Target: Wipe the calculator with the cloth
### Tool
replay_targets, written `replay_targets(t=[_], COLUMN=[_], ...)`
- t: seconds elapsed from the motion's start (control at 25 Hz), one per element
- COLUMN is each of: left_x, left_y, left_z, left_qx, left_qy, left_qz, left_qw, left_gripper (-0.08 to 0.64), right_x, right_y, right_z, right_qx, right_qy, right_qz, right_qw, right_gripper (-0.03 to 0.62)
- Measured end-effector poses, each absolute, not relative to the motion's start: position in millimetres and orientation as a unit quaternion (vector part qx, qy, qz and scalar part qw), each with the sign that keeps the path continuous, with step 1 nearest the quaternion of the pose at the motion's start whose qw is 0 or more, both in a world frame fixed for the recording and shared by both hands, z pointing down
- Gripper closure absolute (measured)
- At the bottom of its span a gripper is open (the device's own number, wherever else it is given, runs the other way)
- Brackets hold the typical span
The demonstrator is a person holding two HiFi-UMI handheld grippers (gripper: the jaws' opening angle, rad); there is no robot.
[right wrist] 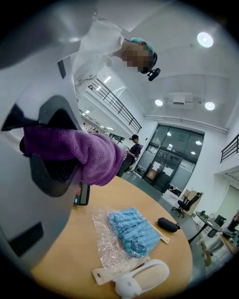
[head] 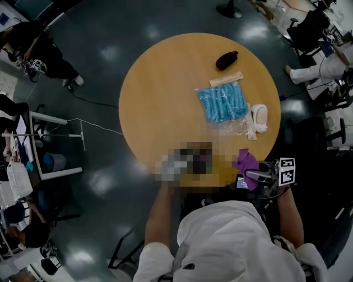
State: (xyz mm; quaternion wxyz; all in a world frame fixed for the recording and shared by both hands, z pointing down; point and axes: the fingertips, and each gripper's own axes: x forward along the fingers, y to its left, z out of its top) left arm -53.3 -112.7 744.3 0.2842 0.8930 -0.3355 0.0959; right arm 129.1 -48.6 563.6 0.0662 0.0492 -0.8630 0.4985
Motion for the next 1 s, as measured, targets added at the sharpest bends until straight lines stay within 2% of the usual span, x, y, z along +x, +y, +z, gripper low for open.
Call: replay_targets(t=[0.16, 0.36, 0.52, 0.72, 0.88, 1.0], left_x=[-61, -78, -103, -148, -171, -167], left_y=[-116, -126, -137, -149, -141, -114], left_z=[757, 773, 773, 740, 666, 609], left_qx=[0.885, 0.866, 0.839, 0.790, 0.749, 0.734], left_qy=[-0.339, -0.367, -0.420, -0.539, -0.632, -0.664], left_qz=[0.115, 0.187, 0.204, 0.219, 0.171, 0.125], left_qw=[0.298, 0.284, 0.278, 0.195, 0.099, 0.065], left_gripper=[0.510, 0.495, 0.495, 0.495, 0.546, 0.554], right_x=[122, 115, 111, 110, 101, 98], right_y=[-49, -58, -58, -68, -75, -86], right_z=[562, 567, 572, 577, 580, 574], right_qx=[0.048, 0.071, 0.091, 0.162, 0.206, 0.255], right_qy=[-0.862, -0.860, -0.860, -0.871, -0.888, -0.895], right_qz=[0.501, 0.502, 0.498, 0.457, 0.398, 0.355], right_qw=[0.064, 0.060, 0.060, 0.074, 0.101, 0.092], right_gripper=[0.472, 0.472, 0.472, 0.472, 0.472, 0.472])
